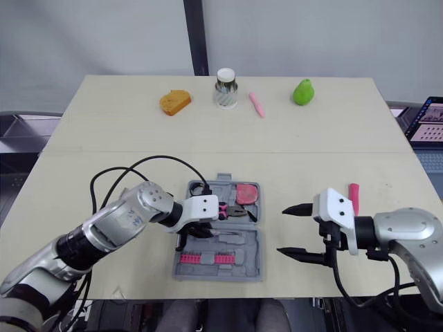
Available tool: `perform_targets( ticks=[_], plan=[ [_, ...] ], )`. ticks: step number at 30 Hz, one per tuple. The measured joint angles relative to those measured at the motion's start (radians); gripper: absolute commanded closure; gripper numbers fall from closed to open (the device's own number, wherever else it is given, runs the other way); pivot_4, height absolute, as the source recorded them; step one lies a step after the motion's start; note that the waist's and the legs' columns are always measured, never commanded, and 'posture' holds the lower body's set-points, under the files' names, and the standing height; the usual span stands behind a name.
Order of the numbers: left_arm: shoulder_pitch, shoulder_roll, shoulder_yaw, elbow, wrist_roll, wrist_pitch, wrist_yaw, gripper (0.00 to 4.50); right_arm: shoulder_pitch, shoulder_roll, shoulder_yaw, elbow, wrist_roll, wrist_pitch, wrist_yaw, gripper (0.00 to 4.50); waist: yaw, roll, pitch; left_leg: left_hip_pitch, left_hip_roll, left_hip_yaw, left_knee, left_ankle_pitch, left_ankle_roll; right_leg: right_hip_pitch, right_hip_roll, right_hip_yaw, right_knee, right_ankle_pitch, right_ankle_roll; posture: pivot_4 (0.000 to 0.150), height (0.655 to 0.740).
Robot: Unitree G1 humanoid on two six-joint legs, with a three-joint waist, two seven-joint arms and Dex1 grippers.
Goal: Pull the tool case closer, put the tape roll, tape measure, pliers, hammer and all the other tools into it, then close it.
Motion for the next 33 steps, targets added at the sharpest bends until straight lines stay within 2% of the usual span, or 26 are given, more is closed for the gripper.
perform_targets(
  ticks=[25,27,30,33],
  plan=[
    [0.011,-0.023,0.0,0.011,0.029,-0.027,-0.003,4.42,0.0,0.0,0.0,-0.001,0.0,0.0,-0.012,0.0,0.002,0.0,0.0,0.0,0.0,0.0,0.001,0.0,0.0,0.0,0.0,0.0,0.001,0.0,0.0,0.15,0.74],
    [0.011,-0.023,0.0,0.011,0.03,-0.027,-0.003,3.36,0.0,0.0,0.0,-0.001,0.0,0.0,-0.012,0.0,0.002,0.0,0.0,0.0,0.0,0.0,0.001,0.0,0.0,0.0,0.0,0.0,0.001,0.0,0.0,0.15,0.74],
    [0.011,-0.023,-0.001,0.009,0.028,-0.028,-0.015,2.05,0.001,0.0,0.0,-0.003,0.001,0.001,-0.013,0.0,0.002,0.0,0.0,0.0,0.0,0.0,0.001,0.0,0.0,0.0,0.0,0.0,0.001,0.0,0.0,0.15,0.74],
    [0.015,-0.02,0.004,-0.006,0.02,-0.006,-0.022,2.05,0.008,0.0,0.0,-0.006,0.003,0.001,-0.012,0.0,0.002,0.0,0.0,0.0,0.0,0.0,0.001,0.0,0.0,0.0,0.0,0.0,0.001,0.0,0.0,0.15,0.74]
  ],
)
